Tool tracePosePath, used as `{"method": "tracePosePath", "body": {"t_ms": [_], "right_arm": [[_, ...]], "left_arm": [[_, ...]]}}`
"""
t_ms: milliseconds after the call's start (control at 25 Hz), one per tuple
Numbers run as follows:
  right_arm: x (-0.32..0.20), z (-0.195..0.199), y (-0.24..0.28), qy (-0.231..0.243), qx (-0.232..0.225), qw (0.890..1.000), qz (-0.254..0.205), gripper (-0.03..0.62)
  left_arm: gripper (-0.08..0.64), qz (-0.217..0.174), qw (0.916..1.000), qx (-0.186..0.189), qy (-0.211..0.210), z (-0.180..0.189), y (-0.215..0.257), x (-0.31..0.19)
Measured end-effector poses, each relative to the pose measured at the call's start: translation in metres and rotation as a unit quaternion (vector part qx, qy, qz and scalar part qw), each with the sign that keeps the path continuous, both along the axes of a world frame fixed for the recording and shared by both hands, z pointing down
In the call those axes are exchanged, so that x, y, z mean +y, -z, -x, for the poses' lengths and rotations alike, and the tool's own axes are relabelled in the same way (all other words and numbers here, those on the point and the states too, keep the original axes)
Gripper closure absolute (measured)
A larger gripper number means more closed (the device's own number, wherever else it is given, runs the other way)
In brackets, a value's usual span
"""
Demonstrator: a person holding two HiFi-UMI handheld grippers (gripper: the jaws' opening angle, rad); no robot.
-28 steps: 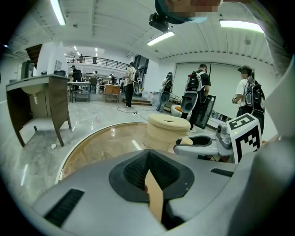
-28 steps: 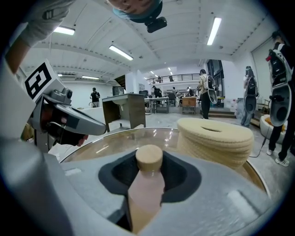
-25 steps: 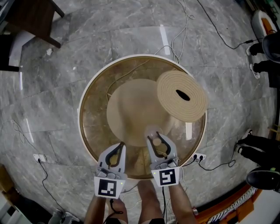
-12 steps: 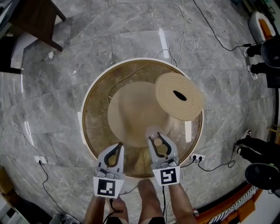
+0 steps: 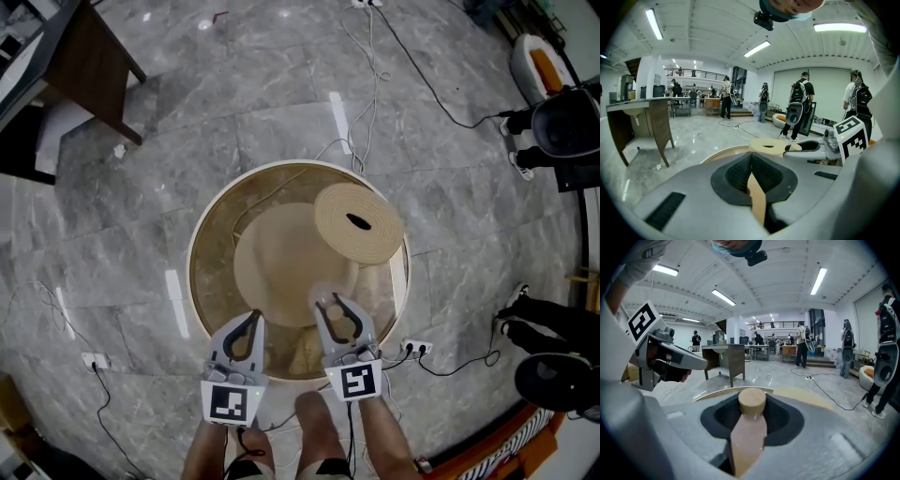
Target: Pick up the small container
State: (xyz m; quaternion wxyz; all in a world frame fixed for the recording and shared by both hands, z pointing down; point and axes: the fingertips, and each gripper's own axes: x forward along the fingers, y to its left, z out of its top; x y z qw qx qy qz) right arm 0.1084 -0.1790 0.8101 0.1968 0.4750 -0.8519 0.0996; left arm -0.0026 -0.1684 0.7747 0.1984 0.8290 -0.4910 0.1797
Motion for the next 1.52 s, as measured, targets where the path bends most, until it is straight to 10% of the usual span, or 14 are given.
{"method": "tracePosePath", "body": {"t_ms": [1520], "right_arm": [[0.099,-0.012,0.394,-0.096,-0.018,0.99,-0.097,0.463]], "left_arm": [[0.541,-0.15,0.9838,-0.015,-0.097,0.011,0.363,0.074]]}}
